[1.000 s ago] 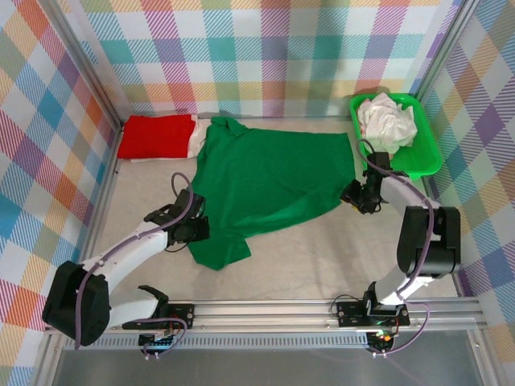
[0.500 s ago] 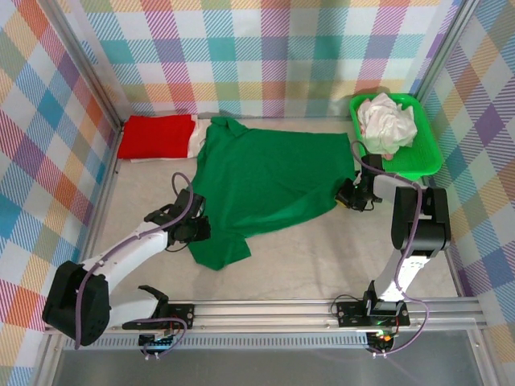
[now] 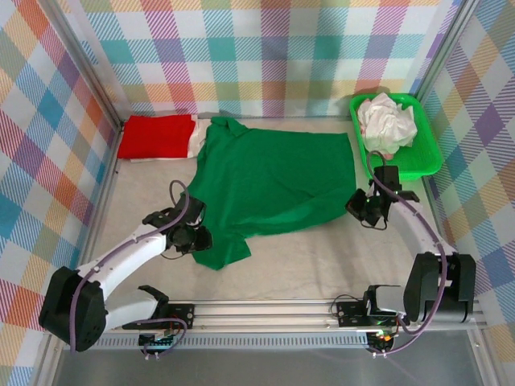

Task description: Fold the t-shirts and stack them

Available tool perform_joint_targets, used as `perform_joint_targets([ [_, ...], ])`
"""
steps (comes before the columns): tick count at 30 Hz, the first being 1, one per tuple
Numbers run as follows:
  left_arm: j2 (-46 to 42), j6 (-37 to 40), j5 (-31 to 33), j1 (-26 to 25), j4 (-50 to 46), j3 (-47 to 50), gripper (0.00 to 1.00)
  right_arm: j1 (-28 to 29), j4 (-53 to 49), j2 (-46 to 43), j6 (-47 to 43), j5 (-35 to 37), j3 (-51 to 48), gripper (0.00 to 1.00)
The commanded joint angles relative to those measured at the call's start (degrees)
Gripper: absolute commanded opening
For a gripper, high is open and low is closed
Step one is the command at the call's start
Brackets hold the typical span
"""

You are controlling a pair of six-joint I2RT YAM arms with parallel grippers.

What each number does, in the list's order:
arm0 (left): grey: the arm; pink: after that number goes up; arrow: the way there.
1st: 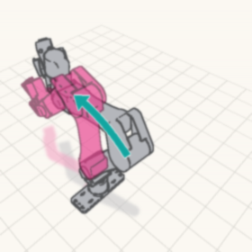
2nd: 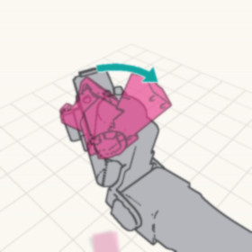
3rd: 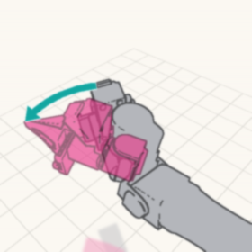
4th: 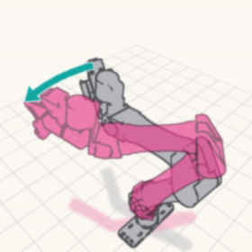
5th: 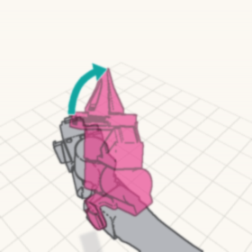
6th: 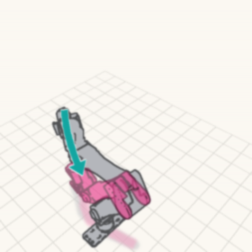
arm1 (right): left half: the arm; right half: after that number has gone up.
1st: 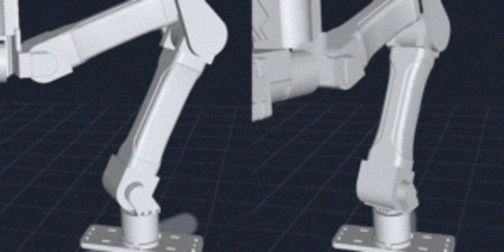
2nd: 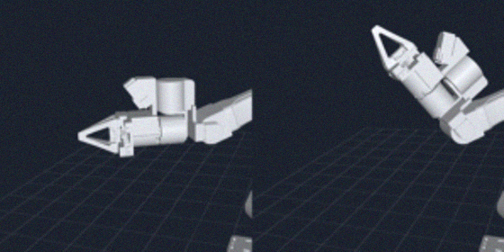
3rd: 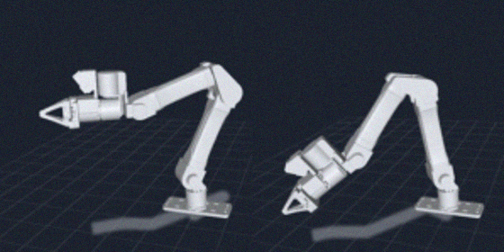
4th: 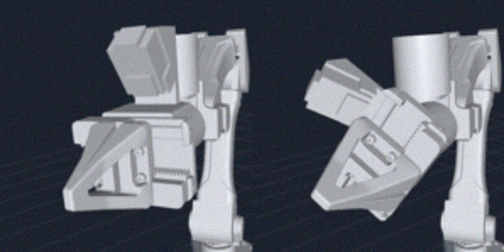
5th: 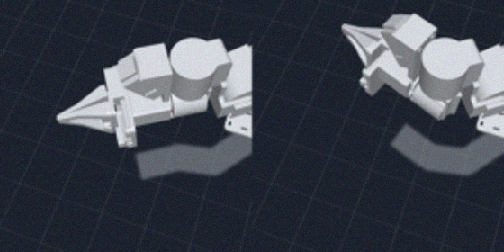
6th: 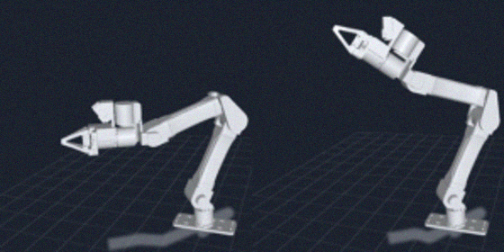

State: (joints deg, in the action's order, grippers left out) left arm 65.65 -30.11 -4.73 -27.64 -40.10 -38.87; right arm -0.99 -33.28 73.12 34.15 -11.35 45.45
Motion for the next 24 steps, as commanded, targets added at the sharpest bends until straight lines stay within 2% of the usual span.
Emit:
perform_joint_targets([
  [1,-2.7,-5.46,-3.59,-1.63,-4.25,0.71,0.35,0.38,-6.36,-1.81,2.65,0.78,-4.2,0.0],
  [7,-1.12,-9.19,-6.74,-2.55,-2.89,2.93,0.37,0.49,-6.63,-2.96,3.09,1.87,-10.21,0.0],
  [10,0.05,-11.31,-7.31,-4.63,-4.05,2.12,0.35,0.54,-8.4,-3.92,2.86,2.79,-10.41,0.05],
  [12,0.19,-12.8,-6.39,-6.59,-6.3,1.52,0.35,0.54,-8.96,-5.72,2.22,5.2,-10.56,0.17],
  [13,-0.01,-13.32,-6.32,-7.33,-6.61,1.75,0.35,0.52,-8.87,-6.49,2.05,6.2,-10.48,0.19],
  [20,3.13,-13.57,-3.07,-7.69,-2.26,4.99,0.46,0.47,-3.93,-8.02,2.58,3.44,-9.37,0.24],
  [22,4.63,-12.74,-0.02,-7.61,-0.51,5.0,0.46,0.47,-2.87,-9.06,2.37,3.18,-9.09,0.26],
  [24,5.96,-12.35,1.88,-7.61,2.22,4.99,0.39,0.54,-2.55,-10.23,2.23,3.59,-8.72,0.26],
])
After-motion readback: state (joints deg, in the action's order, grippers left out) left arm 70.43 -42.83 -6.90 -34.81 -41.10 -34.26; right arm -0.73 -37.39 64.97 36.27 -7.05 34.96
